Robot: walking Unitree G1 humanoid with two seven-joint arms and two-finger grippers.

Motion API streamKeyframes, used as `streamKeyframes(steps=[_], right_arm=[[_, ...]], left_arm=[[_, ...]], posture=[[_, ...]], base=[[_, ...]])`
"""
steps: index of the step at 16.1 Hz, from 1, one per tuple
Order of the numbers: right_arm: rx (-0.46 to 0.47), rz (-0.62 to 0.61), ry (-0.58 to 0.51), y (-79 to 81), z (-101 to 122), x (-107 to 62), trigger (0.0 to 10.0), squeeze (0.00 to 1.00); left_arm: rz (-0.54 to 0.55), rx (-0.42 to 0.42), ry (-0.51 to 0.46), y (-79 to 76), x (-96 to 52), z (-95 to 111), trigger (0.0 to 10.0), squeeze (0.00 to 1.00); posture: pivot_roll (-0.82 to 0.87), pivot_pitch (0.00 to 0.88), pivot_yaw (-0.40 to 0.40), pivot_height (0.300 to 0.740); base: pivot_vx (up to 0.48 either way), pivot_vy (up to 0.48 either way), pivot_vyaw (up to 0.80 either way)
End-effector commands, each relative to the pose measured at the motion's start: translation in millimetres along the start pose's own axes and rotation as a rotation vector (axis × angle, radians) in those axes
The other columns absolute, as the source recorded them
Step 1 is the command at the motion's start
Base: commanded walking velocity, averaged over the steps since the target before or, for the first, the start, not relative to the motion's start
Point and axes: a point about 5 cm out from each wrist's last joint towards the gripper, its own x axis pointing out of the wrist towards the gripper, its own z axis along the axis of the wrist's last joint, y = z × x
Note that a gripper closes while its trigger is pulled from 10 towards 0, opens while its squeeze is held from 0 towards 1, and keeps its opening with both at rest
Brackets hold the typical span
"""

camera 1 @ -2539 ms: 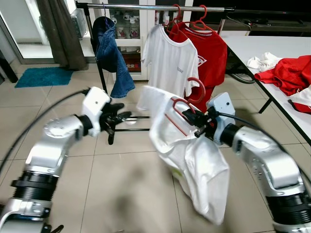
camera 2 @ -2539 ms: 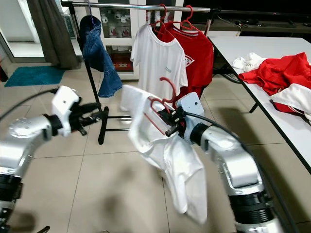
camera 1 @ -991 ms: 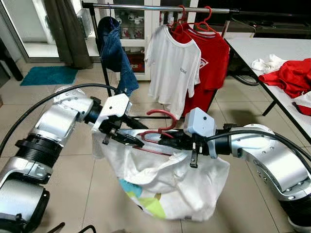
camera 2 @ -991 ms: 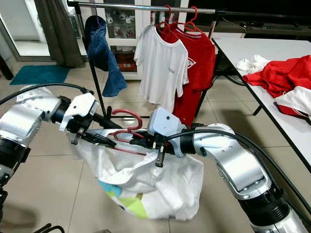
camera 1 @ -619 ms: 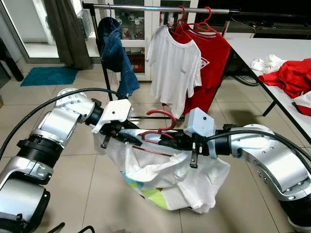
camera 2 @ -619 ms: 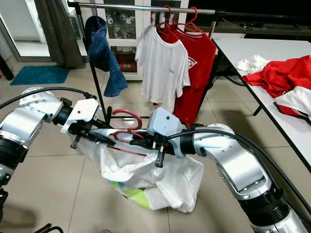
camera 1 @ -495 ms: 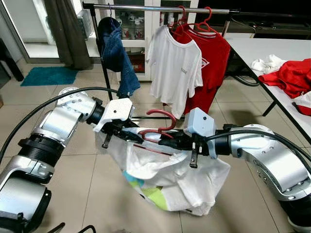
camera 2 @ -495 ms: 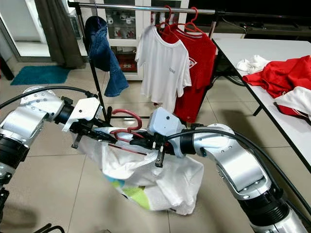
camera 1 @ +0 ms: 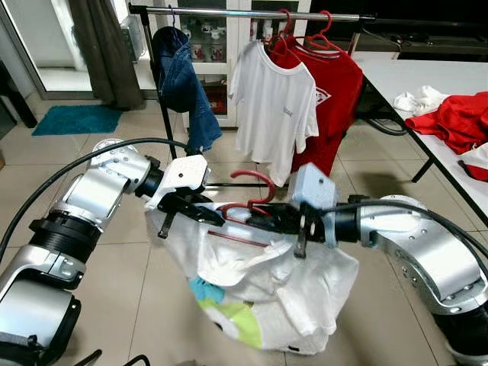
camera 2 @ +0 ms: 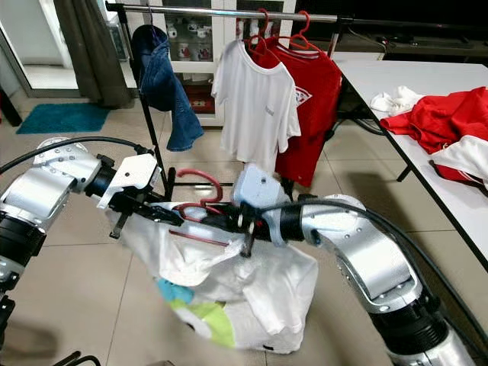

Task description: Hang hanger

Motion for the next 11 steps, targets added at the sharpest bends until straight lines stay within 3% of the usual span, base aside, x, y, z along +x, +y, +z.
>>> streamKeyframes(steps=[1, 5, 7, 9, 11], right_arm=[[-0.005, -0.015, -0.022, -1.9, 6, -4.5, 10.0, 1.00], [0.046, -0.162, -0.042, -19.7, 2, -30.0, 10.0, 1.00], [0.066, -0.349, 0.108, -35.3, -25, -44.8, 10.0, 1.00], [0.059, -0.412, 0.230, -37.2, -48, -46.7, 10.0, 1.00], [0.067, -0.430, 0.278, -35.7, -59, -45.3, 10.0, 1.00]], left_arm=[[0.039, -0.021, 0.014, 1.8, -3.7, -3, 0.0, 0.00], [0.151, -0.101, 0.075, 5.2, -18.7, -21, 0.0, 0.00], [0.187, -0.112, 0.080, 7.4, -26.3, -21, 0.0, 0.00], [0.194, -0.120, 0.064, 7.9, -29.7, -20, 0.0, 0.00], [0.197, -0.126, 0.056, 7.8, -31.1, -20, 0.0, 0.00]], posture=[[-0.15, 0.000, -0.007, 0.740], [-0.15, 0.000, -0.003, 0.740], [-0.15, 0.000, -0.001, 0.740], [-0.15, 0.000, 0.002, 0.740], [-0.15, 0.000, 0.003, 0.740]], base=[[0.000, 0.000, 0.00], [0.000, 0.000, 0.00], [0.000, 0.000, 0.00], [0.000, 0.000, 0.00], [0.000, 0.000, 0.00]])
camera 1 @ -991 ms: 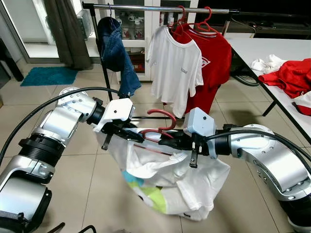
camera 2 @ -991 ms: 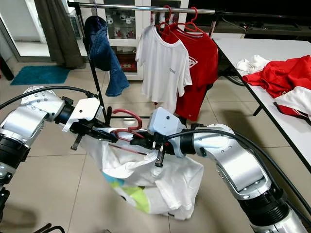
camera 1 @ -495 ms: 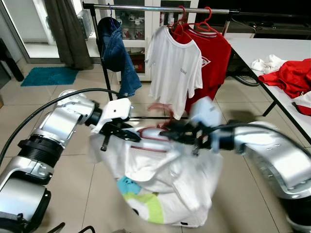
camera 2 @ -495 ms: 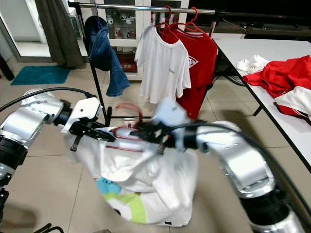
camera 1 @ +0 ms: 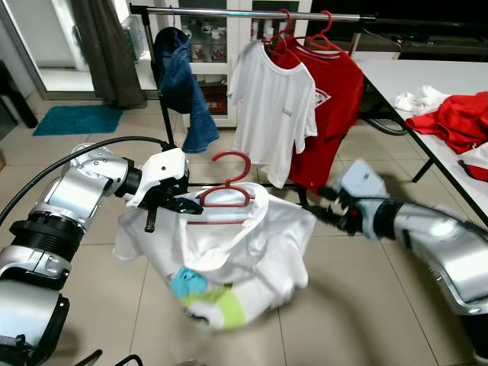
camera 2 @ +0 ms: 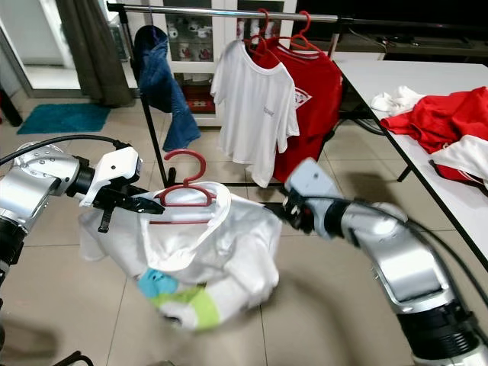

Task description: Hang hanger

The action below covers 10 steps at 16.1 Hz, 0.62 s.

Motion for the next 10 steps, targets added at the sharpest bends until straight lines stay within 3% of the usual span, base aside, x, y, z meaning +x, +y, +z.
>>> streamKeyframes(steps=[1, 6, 10], right_arm=[[0.001, -0.047, 0.079, 2.8, -17, 8.1, 10.0, 0.00], [0.058, -0.012, 0.162, 22.1, -43, 25.5, 10.0, 0.00], [0.112, -0.096, 0.211, 19.2, -59, 37.5, 10.0, 0.00]], left_arm=[[0.024, 0.018, -0.043, 4.5, -10.8, 10, 0.0, 0.00], [0.035, 0.014, -0.052, 5.1, -16.2, 11, 0.0, 0.00], [0.011, 0.003, -0.082, 2.6, -18.7, 12, 0.0, 0.00]], posture=[[-0.14, 0.000, 0.002, 0.740], [-0.14, 0.000, -0.006, 0.740], [-0.14, 0.000, -0.010, 0.740]], base=[[0.000, 0.000, 0.00], [0.000, 0.000, 0.00], [0.000, 0.000, 0.00]])
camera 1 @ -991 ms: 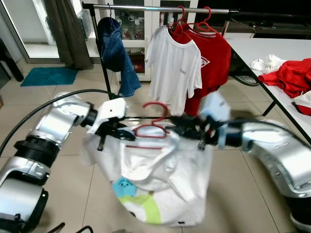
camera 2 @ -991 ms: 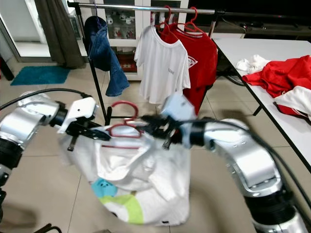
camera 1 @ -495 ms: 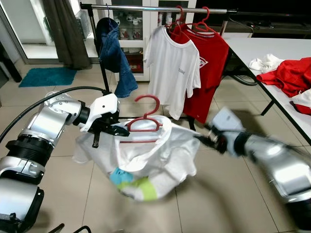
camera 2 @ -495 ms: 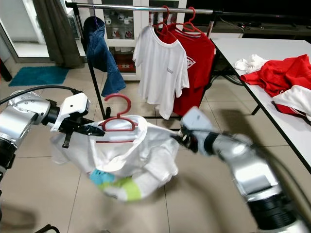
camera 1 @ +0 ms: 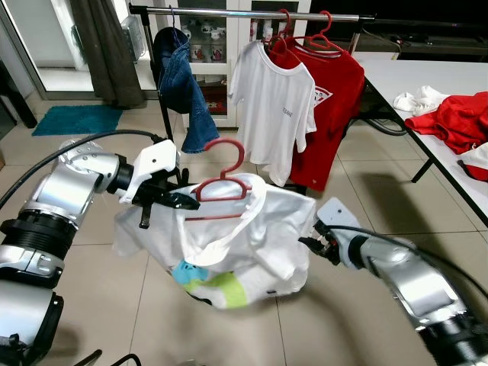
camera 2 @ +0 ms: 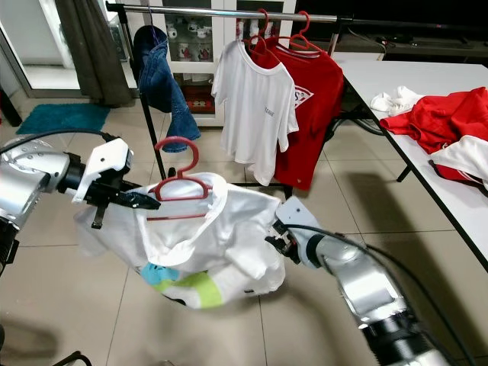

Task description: Hang hanger

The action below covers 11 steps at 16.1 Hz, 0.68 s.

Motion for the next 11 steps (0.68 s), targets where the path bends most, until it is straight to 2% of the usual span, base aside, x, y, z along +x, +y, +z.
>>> streamKeyframes(steps=[1, 2, 3, 5, 7, 8, 11], right_arm=[[0.005, -0.039, -0.013, -6.4, 2, 0.7, 10.0, 0.00], [0.032, -0.043, -0.022, -6.4, 3, 3.4, 7.9, 0.00], [0.052, -0.047, -0.028, -6.4, 3, 6.3, 4.0, 0.00], [0.081, -0.060, -0.046, -6.8, 5, 10.3, 2.9, 0.00], [0.105, -0.058, -0.059, -6.3, 6, 11.6, 2.5, 0.00], [0.120, -0.060, -0.071, -6.5, 6, 13.5, 0.0, 0.00], [0.169, -0.054, -0.098, -5.7, 7, 15.6, 0.0, 0.00]], left_arm=[[0.009, 0.026, -0.024, 1.6, -6.2, 8, 0.0, 0.00], [0.005, 0.024, -0.025, 1.2, -6.8, 7, 0.0, 0.00], [-0.002, 0.020, -0.026, 0.5, -7.3, 6, 0.0, 0.00], [-0.010, 0.014, -0.031, -0.6, -8.0, 6, 0.0, 0.00], [-0.012, 0.011, -0.032, -1.0, -8.6, 5, 0.0, 0.00], [-0.015, 0.007, -0.035, -1.5, -9.2, 5, 0.0, 0.00], [-0.020, 0.000, -0.034, -2.1, -8.3, 2, 0.0, 0.00]], posture=[[-0.14, 0.000, -0.012, 0.740], [-0.13, 0.000, -0.014, 0.740], [-0.13, 0.000, -0.014, 0.740], [-0.13, 0.000, -0.017, 0.740], [-0.13, 0.000, -0.018, 0.740], [-0.13, 0.000, -0.019, 0.740], [-0.13, 0.000, -0.021, 0.740]], base=[[0.000, 0.000, 0.00], [0.000, 0.000, 0.00], [0.000, 0.000, 0.00], [0.000, 0.000, 0.00], [0.000, 0.000, 0.00], [0.000, 0.000, 0.00], [0.000, 0.000, 0.00]])
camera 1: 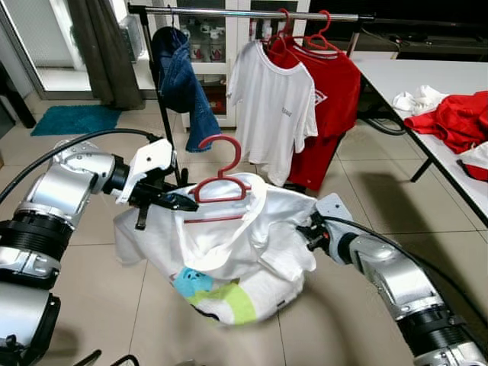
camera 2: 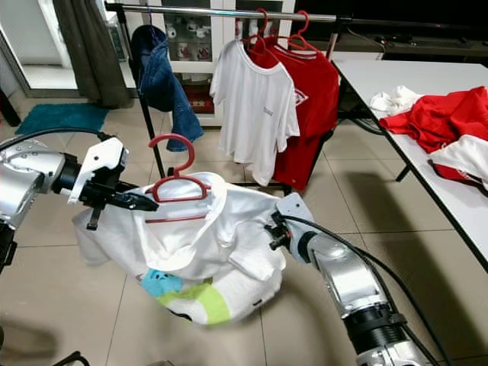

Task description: Hang hanger

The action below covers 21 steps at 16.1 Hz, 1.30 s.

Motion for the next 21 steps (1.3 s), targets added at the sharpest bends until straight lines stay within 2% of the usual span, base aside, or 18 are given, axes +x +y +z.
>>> streamKeyframes(steps=[1, 9, 15, 17, 19, 21], right_arm=[[0.010, -0.017, -0.019, -5.3, 3, -1.0, 0.0, 0.00], [0.032, -0.008, -0.030, -5.4, 1, -0.8, 0.0, 0.00], [0.080, -0.019, -0.043, -14.8, -3, -7.1, 0.0, 0.00], [0.114, -0.007, -0.052, -19.8, -7, -10.9, 0.0, 0.00], [0.129, 0.028, -0.036, -24.0, -13, -16.6, 0.0, 0.00], [0.138, 0.044, -0.020, -29.2, -20, -21.7, 0.0, 0.00]], left_arm=[[0.005, 0.020, -0.017, 0.1, -4.3, 4, 0.0, 0.00], [0.023, 0.013, 0.003, 0.9, -6.4, -2, 0.0, 0.00], [0.038, 0.017, 0.038, 1.3, -7.3, -8, 0.0, 0.00], [0.073, 0.037, 0.097, 2.9, -9.4, -13, 0.0, 0.00], [0.145, 0.071, 0.211, 7.4, -13.7, -23, 0.0, 0.00], [0.177, 0.082, 0.274, 9.2, -17.3, -29, 0.0, 0.00]], posture=[[-0.13, 0.000, -0.021, 0.740], [-0.12, 0.000, -0.023, 0.740], [-0.12, 0.000, -0.020, 0.740], [-0.12, 0.000, -0.022, 0.740], [-0.12, 0.000, -0.023, 0.740], [-0.12, 0.000, -0.022, 0.740]], base=[[0.000, 0.000, 0.00], [0.000, 0.000, 0.00], [0.000, 0.000, 0.00], [0.000, 0.000, 0.00], [0.000, 0.000, 0.00], [0.000, 0.000, 0.00]])
